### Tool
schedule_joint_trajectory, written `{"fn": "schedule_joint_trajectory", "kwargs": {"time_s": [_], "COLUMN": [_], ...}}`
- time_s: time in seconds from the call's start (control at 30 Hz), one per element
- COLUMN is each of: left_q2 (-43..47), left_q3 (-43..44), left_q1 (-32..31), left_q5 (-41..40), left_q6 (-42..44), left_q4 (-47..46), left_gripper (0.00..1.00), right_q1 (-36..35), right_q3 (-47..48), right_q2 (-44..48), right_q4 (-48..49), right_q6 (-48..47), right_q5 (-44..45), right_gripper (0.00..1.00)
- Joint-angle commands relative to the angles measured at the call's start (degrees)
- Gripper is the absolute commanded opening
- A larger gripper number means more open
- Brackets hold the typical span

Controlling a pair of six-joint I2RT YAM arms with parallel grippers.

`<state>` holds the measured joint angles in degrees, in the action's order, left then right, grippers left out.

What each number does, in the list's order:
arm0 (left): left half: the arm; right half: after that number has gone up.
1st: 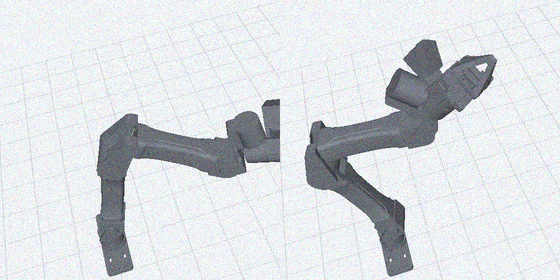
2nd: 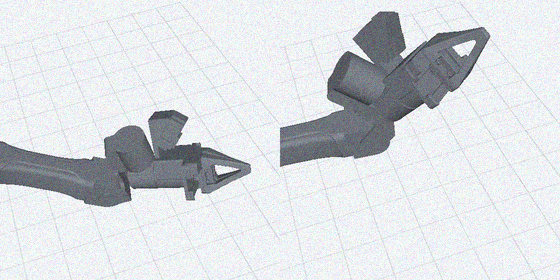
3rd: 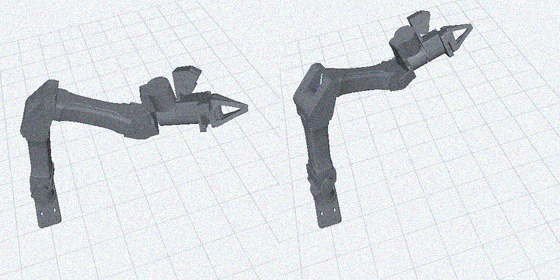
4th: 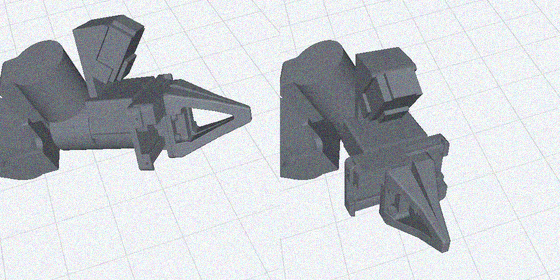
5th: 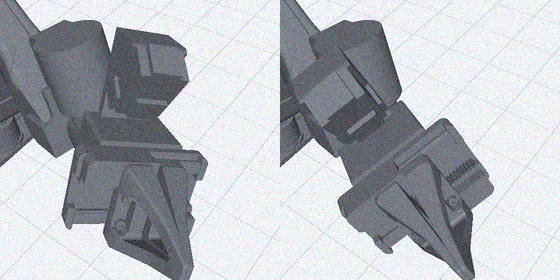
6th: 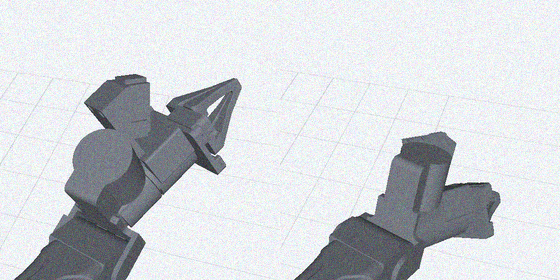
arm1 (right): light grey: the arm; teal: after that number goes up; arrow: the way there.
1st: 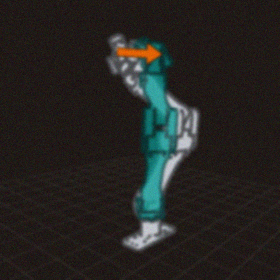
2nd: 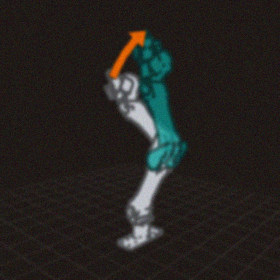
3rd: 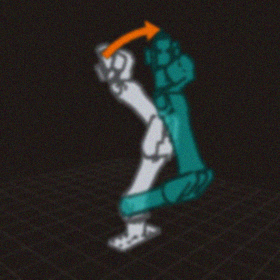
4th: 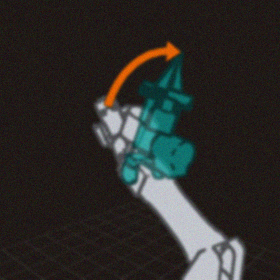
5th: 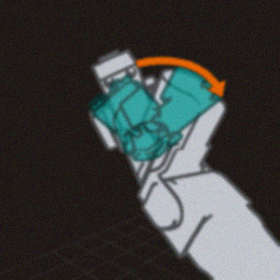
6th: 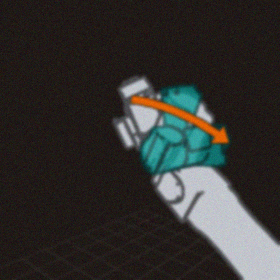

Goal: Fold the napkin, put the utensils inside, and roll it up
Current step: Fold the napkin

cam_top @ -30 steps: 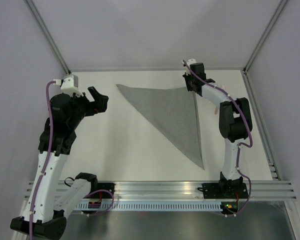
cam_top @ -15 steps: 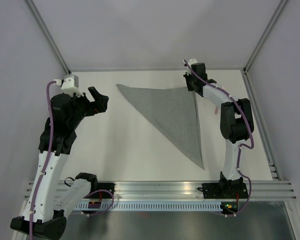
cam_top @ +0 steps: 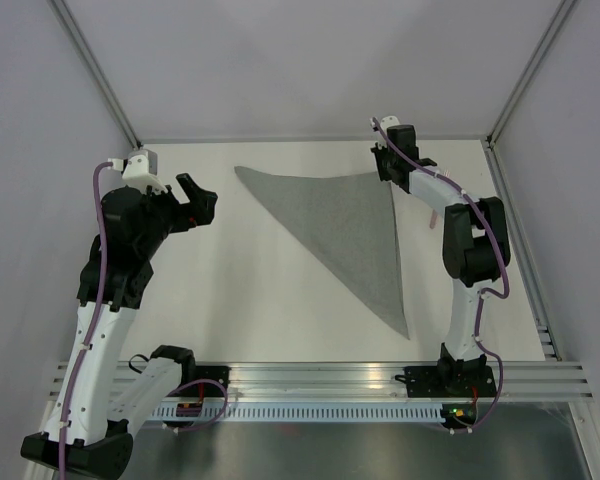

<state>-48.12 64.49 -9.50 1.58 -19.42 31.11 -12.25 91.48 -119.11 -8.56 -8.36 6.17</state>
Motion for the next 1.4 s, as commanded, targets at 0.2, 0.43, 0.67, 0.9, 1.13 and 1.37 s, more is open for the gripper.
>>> {"fn": "schedule_joint_trajectory", "kwargs": {"time_s": [0.2,0.43,0.67,0.9,1.13,1.37], "left_q2": [0.0,0.0,0.0,-0.3,-0.7,-4.1], "left_q3": [-0.2,-0.3,-0.5,-0.2,-1.5,-9.3], "left_q1": [-0.3,-0.3,-0.2,-0.2,-0.2,-0.3], "left_q5": [0.3,0.2,0.3,0.7,2.0,5.6], "left_q6": [2.7,2.8,2.7,2.2,-3.4,-11.6], "left_q4": [-1.7,-1.7,-1.8,-1.7,-3.9,-16.2], "left_gripper": [1.0,1.0,1.0,1.0,1.0,1.0], "right_q1": [1.5,1.8,2.0,2.2,2.8,5.6], "right_q3": [-0.4,-0.3,1.2,3.2,6.5,7.0], "right_q2": [-0.2,-1.8,-4.1,-6.0,-5.5,-2.5], "right_q4": [2.2,2.3,1.9,0.8,-2.8,-9.3], "right_q6": [-0.3,-0.8,-1.3,-1.1,0.4,3.9], "right_q5": [1.8,2.3,3.9,4.8,4.2,6.9], "right_gripper": [0.01,0.01,0.01,0.19,0.55,0.58]}}
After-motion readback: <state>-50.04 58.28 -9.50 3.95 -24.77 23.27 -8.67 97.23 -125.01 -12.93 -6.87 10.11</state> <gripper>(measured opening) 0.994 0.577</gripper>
